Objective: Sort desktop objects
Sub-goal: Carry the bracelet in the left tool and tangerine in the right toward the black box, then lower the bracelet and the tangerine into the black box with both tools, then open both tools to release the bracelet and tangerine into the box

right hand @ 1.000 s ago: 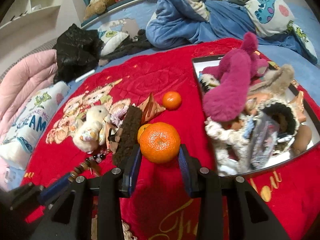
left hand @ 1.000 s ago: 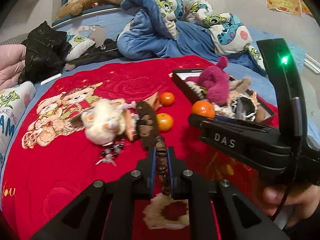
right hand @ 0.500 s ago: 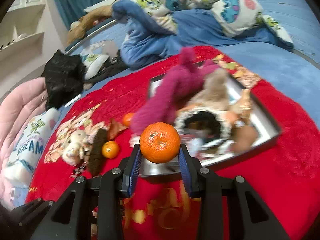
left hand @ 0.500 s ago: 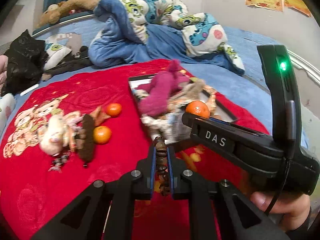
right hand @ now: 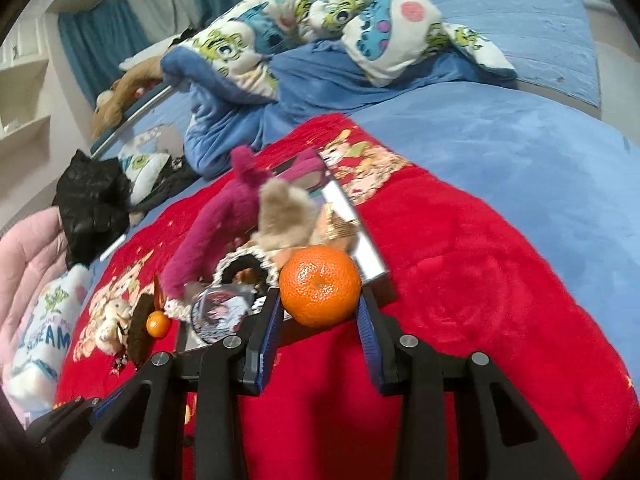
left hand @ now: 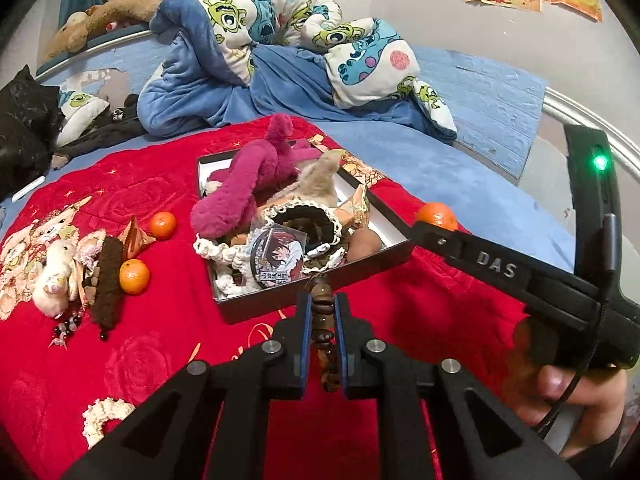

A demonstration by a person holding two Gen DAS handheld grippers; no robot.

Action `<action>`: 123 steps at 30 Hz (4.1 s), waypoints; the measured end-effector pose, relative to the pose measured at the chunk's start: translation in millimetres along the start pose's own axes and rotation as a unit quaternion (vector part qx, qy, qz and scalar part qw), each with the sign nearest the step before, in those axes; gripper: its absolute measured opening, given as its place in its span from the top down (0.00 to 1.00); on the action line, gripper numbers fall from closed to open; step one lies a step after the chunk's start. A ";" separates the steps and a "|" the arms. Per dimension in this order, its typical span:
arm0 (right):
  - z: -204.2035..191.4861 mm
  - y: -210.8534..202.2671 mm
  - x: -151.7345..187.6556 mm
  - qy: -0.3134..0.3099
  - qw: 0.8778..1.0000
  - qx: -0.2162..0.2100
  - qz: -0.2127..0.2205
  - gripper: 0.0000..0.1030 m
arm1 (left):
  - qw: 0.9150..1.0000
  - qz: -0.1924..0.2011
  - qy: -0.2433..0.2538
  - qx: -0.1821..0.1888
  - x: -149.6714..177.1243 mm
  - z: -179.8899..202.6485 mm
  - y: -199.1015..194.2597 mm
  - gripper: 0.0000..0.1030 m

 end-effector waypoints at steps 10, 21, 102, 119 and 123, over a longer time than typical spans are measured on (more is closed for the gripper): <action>-0.5 2.4 0.7 -0.013 1.000 -0.012 -0.002 0.65 | 1.000 0.009 -0.004 0.018 -16.0 2.1 7.8 0.89; -0.6 17.0 -2.0 -0.009 1.000 -0.014 -0.011 0.65 | 1.000 0.016 0.007 0.018 -36.8 2.7 22.4 0.89; -15.1 95.8 -17.7 -0.098 0.990 0.093 -0.036 0.54 | 0.999 0.046 0.019 -0.020 -49.4 -28.5 122.5 0.76; -5.5 64.9 -23.6 -0.013 0.999 -0.038 0.019 0.02 | 0.986 0.097 -0.135 0.009 -67.5 -79.0 94.2 0.00; -7.1 61.1 -24.9 -0.024 0.999 -0.009 0.025 0.00 | 0.990 0.091 -0.109 0.001 -66.0 -70.9 94.2 0.00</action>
Point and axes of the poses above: each gripper's, at about its wrist camera, not at the fingertips, and y roughly the way its jaws point, z to its right, x to its underside, the point moved 5 cm from there along y, roughly the way its jaws point, and after that the axes turned 12 degrees about -y, right-handed, at the moved point
